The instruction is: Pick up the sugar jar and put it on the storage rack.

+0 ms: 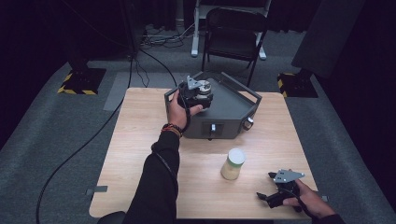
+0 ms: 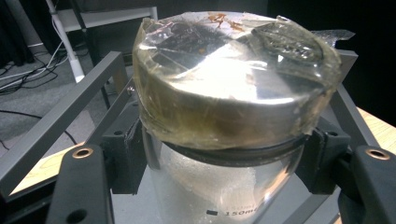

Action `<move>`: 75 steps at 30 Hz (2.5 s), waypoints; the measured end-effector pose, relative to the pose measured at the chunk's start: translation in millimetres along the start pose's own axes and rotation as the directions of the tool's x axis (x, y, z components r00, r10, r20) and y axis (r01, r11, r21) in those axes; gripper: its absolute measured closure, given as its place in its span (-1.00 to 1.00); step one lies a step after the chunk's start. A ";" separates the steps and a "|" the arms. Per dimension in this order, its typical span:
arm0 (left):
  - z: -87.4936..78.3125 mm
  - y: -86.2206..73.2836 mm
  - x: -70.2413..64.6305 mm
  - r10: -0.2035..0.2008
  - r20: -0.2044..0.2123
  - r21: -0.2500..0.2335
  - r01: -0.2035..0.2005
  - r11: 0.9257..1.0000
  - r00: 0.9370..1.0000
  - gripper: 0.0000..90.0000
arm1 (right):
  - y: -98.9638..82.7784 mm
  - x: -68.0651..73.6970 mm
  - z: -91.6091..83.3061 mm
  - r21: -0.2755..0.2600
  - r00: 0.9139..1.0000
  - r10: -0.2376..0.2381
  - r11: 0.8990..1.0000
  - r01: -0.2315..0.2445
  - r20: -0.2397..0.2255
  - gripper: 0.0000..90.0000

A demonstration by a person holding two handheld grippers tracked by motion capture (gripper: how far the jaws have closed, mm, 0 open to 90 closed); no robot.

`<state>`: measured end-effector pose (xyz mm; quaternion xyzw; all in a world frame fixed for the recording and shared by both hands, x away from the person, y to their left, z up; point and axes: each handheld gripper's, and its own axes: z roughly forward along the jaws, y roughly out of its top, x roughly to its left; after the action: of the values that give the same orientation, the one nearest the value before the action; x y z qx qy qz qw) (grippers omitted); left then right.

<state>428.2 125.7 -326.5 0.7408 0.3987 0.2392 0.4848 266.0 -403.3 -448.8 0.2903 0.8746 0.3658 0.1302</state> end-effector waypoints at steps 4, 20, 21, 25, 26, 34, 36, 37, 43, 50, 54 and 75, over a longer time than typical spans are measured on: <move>3.2 -2.8 0.2 -0.005 -0.003 0.009 0.005 1.000 1.000 -0.33 | 0.0 -0.1 0.0 0.000 1.000 0.000 1.000 0.000 -0.001 -1.00; 8.8 -11.5 3.2 -0.021 -0.001 0.031 0.021 0.999 1.000 -0.33 | 0.1 0.0 -0.1 0.001 1.000 0.000 1.000 0.000 -0.002 -1.00; 9.2 -12.0 2.7 -0.021 -0.005 0.034 0.021 0.999 1.000 -0.33 | 0.0 0.1 -0.1 0.000 1.000 0.000 1.000 0.000 -0.002 -1.00; 10.3 -15.1 3.2 -0.017 -0.005 0.031 0.017 0.999 1.000 -0.33 | 0.0 0.0 -0.1 0.001 1.000 0.000 1.000 0.000 -0.002 -1.00; 10.5 -14.4 1.7 -0.002 -0.009 0.035 0.003 0.999 1.000 -0.33 | -0.1 -0.1 -0.1 0.000 1.000 -0.001 1.000 0.001 -0.002 -1.00; 10.7 -17.1 1.1 -0.002 -0.009 0.025 0.002 1.000 1.000 -0.33 | -0.1 0.0 -0.3 0.001 1.000 0.000 1.000 0.000 -0.003 -1.00; 10.7 -19.8 0.2 -0.001 -0.014 0.013 0.001 1.000 1.000 -0.35 | -0.1 0.0 -0.3 0.001 1.000 0.000 1.000 0.000 -0.003 -1.00; 10.5 -21.0 0.5 -0.006 -0.013 0.008 0.006 1.000 1.000 -0.41 | -0.1 0.0 -0.3 0.001 1.000 0.001 1.000 -0.001 -0.004 -1.00; 8.0 -26.6 -4.4 -0.012 -0.037 -0.016 0.011 1.000 0.999 -0.78 | -0.1 0.0 -0.3 0.001 1.000 -0.001 1.000 0.001 -0.003 -1.00; -0.3 -32.7 -14.2 0.003 -0.076 -0.045 -0.006 0.999 0.997 -0.97 | -0.1 -0.1 -0.3 0.001 1.000 0.000 1.000 0.000 -0.004 -1.00; -6.8 -34.0 -14.2 -0.007 -0.072 -0.048 0.003 0.999 0.997 -0.98 | -0.1 -0.1 -0.3 0.001 1.000 0.000 1.000 0.000 -0.004 -1.00; -40.7 -57.9 -34.5 0.104 -0.083 -0.051 -0.108 0.993 0.991 -0.99 | 0.3 -0.2 0.0 0.001 1.000 -0.001 1.000 0.001 -0.004 -1.00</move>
<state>357.8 131.0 -361.0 0.7371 0.3711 0.3050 0.4754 266.3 -403.3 -448.6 0.2894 0.8752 0.3658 0.1285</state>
